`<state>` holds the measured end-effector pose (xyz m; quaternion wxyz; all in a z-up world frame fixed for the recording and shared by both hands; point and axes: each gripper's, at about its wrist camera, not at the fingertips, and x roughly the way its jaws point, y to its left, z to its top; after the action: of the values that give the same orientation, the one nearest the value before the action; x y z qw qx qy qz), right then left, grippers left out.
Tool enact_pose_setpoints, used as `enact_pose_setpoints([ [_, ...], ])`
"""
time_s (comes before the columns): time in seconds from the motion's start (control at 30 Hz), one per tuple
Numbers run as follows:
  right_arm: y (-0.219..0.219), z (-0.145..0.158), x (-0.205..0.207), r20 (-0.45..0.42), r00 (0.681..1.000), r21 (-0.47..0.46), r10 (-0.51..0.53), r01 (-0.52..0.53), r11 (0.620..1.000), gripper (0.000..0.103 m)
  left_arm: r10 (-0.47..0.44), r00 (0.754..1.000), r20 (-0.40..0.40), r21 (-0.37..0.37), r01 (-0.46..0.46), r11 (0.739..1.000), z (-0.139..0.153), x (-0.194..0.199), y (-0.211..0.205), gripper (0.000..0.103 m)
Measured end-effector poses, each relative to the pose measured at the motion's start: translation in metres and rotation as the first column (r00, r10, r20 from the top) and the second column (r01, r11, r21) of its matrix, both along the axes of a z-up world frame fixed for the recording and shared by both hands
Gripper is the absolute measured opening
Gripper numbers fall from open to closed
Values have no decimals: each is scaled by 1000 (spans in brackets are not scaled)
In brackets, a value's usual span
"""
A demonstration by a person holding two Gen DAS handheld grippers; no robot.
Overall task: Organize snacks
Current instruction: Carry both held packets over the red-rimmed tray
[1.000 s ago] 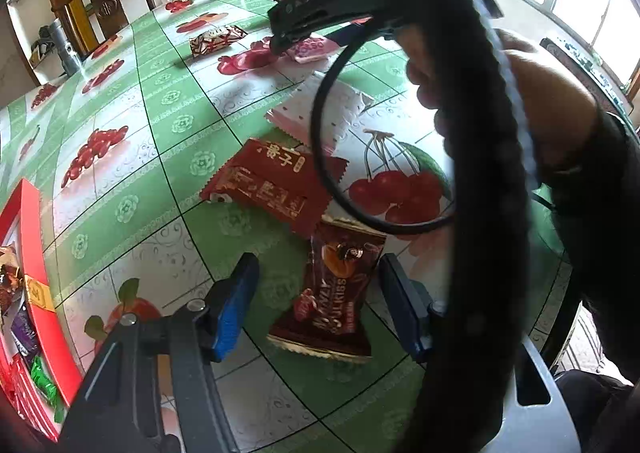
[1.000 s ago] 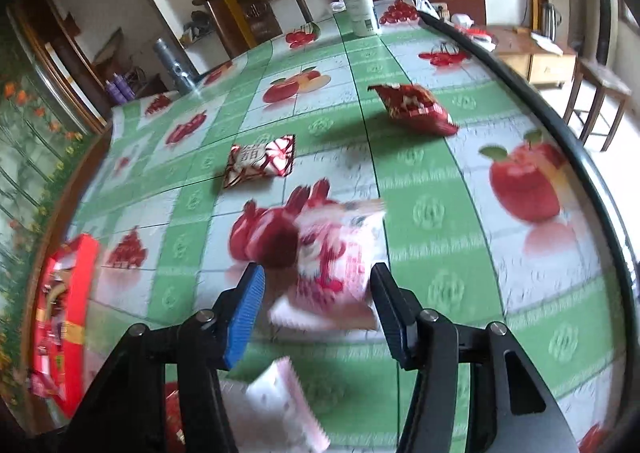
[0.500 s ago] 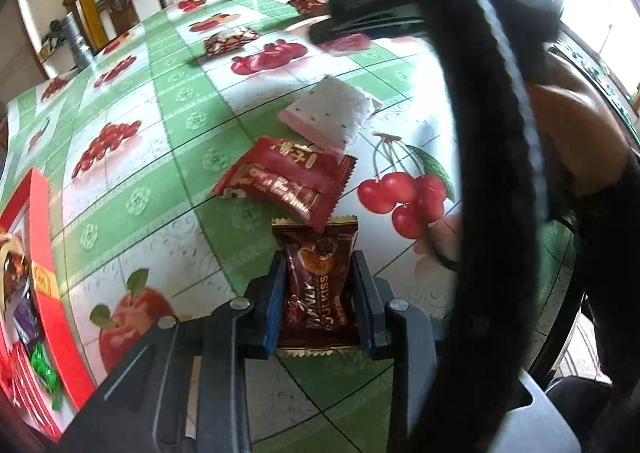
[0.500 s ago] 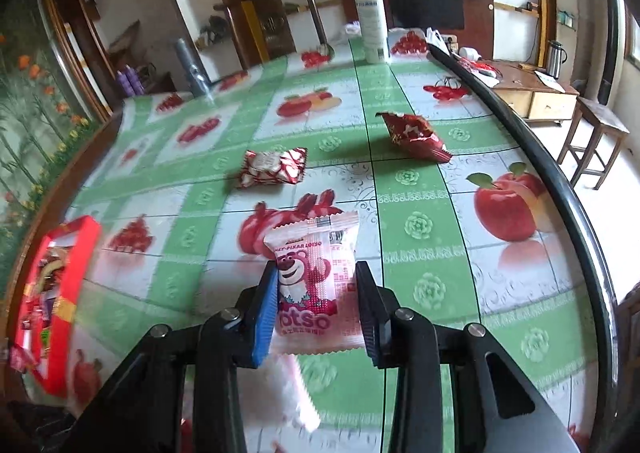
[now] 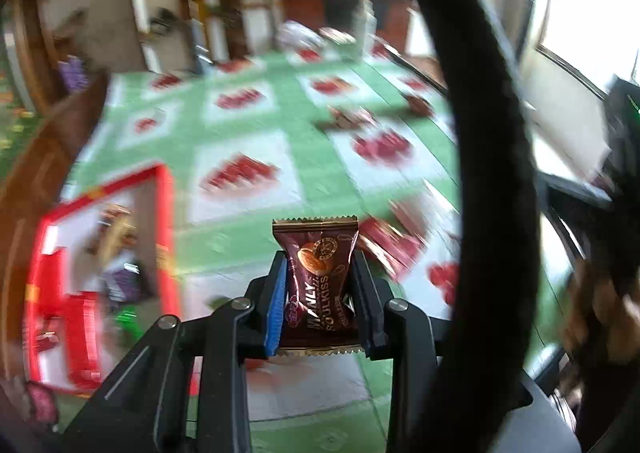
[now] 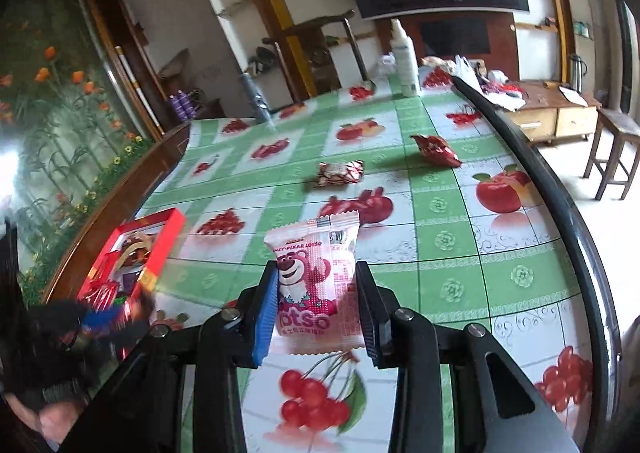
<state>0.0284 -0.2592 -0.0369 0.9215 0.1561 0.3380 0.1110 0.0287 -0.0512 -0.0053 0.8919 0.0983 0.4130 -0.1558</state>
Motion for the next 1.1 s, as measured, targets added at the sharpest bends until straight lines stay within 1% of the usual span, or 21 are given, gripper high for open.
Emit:
enact_pose_setpoints([
  [0.07,5,7,-7,21,1000,8,13,-14,1000,36,65,997,49,11,-66,998,10,1,5,31],
  [0.13,13,17,-15,53,998,14,35,-36,999,36,118,989,86,25,-120,992,14,4,7,31],
  [0.27,31,35,-29,118,990,12,77,-79,997,36,202,972,118,28,-207,978,17,7,18,31],
  [0.47,50,42,-34,147,982,16,117,-121,993,36,287,944,162,36,-296,955,22,4,34,32],
  [0.57,58,43,-34,155,978,10,136,-140,990,36,313,933,179,39,-324,945,24,4,39,32],
  [0.73,65,45,-37,167,975,3,148,-151,989,36,334,924,189,36,-346,937,25,5,44,32],
  [1.1,71,42,-37,156,976,-17,154,-153,988,36,336,923,188,36,-349,937,25,5,44,32],
])
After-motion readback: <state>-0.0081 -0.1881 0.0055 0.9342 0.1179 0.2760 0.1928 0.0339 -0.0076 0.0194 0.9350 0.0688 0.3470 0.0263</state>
